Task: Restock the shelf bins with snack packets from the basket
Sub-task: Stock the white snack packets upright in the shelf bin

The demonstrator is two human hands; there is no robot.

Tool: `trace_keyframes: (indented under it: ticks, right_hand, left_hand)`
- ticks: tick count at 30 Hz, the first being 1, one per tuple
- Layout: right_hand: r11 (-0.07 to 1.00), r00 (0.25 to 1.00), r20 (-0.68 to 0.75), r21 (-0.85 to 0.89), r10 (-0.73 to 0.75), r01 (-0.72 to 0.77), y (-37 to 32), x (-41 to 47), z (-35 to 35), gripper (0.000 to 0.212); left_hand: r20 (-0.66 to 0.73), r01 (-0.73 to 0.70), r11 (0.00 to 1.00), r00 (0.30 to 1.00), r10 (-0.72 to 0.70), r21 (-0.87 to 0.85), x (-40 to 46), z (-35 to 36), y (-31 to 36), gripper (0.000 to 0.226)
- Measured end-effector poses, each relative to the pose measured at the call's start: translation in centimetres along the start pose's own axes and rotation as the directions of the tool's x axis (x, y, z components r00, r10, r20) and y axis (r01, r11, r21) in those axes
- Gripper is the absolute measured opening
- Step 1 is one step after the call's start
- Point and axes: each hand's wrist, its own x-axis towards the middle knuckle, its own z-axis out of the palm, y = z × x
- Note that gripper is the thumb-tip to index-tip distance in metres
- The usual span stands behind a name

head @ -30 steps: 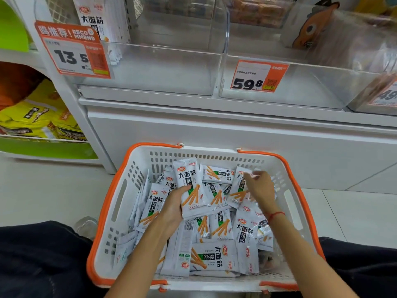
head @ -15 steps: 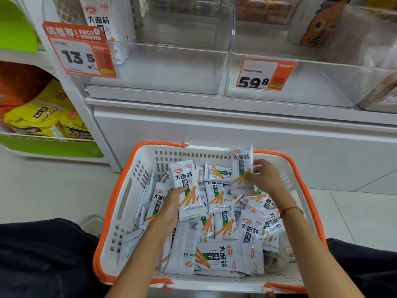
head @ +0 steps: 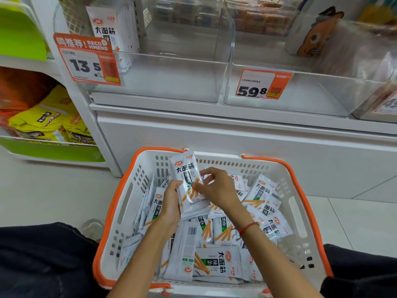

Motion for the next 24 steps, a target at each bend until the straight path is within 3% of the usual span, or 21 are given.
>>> trace_keyframes:
  ticks: [3,6,10,16,18,20,22,24]
  right_hand:
    - [0.998,0.998,0.066,-0.057,0.021,-0.017,-1.0,-0.1,-0.3,0.056]
    - [0.994,0.948,0.299,-0.004,0.105,-0.109,-2.5,0.0,-1.6,0.078]
    - [0.988,0.885,0.451,0.146,-0.114,0.053,-5.4,-0.8,-3.1,0.038]
    - [0.905,0.832,0.357,0.187,-0.424,0.381,-9.3,-1.2,-5.0,0.024]
    - [0.834,0.787,0.280,0.155,-0.550,0.529,-11.3,-1.0,-5.7,0.027]
    - [0.731,0.715,0.190,0.021,-0.673,0.682,-13.1,-0.2,-6.5,0.039]
    - [0.596,0.605,0.097,-0.107,-0.790,0.796,-15.3,0.8,-7.2,0.052]
    - [0.494,0.499,0.005,-0.125,-0.867,0.860,-18.1,1.5,-7.9,0.055]
  left_hand:
    - [0.016,-0.014,0.999,1.000,0.013,0.044,-1.0,0.3,0.8,0.021]
    - [0.040,-0.075,0.997,0.996,0.076,-0.020,-1.8,0.7,1.9,0.024]
    - [0.092,-0.142,0.988,0.985,0.147,-0.066,-3.3,1.8,4.3,0.035]
    - [0.110,-0.371,0.916,0.927,0.358,0.150,-5.9,2.7,8.9,0.035]
    - [0.158,-0.487,0.823,0.873,0.460,0.293,-6.0,2.7,11.5,0.043]
    - [0.256,-0.602,0.698,0.798,0.546,0.389,-6.6,2.7,15.0,0.016]
    - [0.394,-0.690,0.562,0.723,0.567,0.457,-8.2,2.7,19.3,0.015]
    - [0.524,-0.810,0.354,0.577,0.627,0.468,-9.7,2.4,23.5,0.022]
